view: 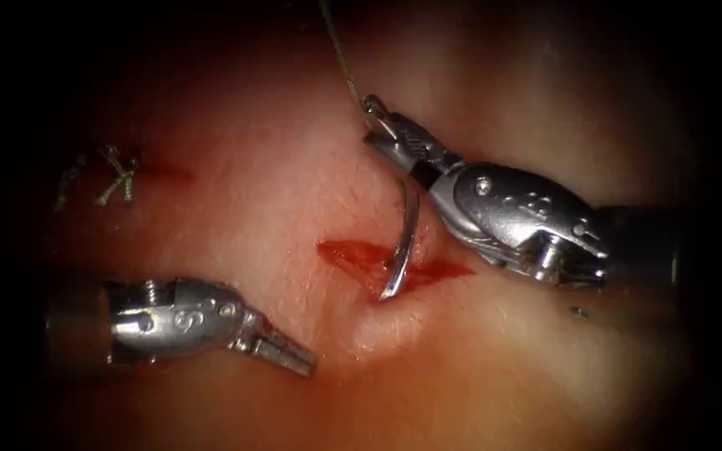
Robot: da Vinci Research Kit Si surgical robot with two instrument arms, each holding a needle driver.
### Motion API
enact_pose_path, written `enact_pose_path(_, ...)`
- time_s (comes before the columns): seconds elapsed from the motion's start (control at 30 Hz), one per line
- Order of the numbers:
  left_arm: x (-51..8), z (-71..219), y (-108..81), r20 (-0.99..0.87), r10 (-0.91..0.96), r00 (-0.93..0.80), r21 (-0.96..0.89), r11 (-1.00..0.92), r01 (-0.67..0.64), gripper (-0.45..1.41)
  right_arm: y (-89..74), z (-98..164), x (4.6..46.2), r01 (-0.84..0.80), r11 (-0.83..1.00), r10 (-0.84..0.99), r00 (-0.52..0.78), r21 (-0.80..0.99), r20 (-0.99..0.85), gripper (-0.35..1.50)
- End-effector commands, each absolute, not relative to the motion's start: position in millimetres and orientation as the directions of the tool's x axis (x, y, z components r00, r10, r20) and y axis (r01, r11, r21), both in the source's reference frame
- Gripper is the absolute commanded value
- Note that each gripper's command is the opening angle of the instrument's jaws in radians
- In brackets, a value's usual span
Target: Wound Closure
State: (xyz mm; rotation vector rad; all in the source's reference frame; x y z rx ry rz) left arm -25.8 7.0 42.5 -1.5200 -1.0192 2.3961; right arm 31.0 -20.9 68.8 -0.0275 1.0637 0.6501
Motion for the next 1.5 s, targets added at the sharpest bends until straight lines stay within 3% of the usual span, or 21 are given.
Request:
enact_pose_path(0.03, -26.3, 43.1, 6.8, -0.757, 0.439, -0.485, -0.598, -0.764, 0.241, -0.45, -21.5, 69.6, 31.9, -0.493, 0.822, 0.479, 0.325, 0.286, -0.816, -0.35)
enact_pose_path(0.43, -26.3, 43.2, 6.8, -0.757, 0.439, -0.485, -0.597, -0.765, 0.241, -0.45, -22.6, 69.6, 32.8, -0.435, 0.827, 0.508, 0.304, 0.358, -0.805, -0.35)
enact_pose_path(0.6, -26.3, 43.3, 6.7, -0.757, 0.438, -0.485, -0.597, -0.766, 0.24, -0.45, -22.9, 70.2, 32.7, -0.431, 0.749, 0.629, 0.225, 0.503, -0.744, -0.35)
enact_pose_path(1.17, -26.3, 43.4, 6.7, -0.757, 0.437, -0.485, -0.596, -0.766, 0.24, -0.45, -23.8, 73.3, 30.9, -0.461, 0.481, 0.854, 0.053, 0.746, -0.518, -0.35)
enact_pose_path(1.5, -26.3, 43.4, 6.7, -0.757, 0.437, -0.485, -0.596, -0.766, 0.239, -0.45, -22.5, 72.6, 31.3, -0.452, 0.369, 0.908, -0.01, 0.812, -0.418, -0.35)
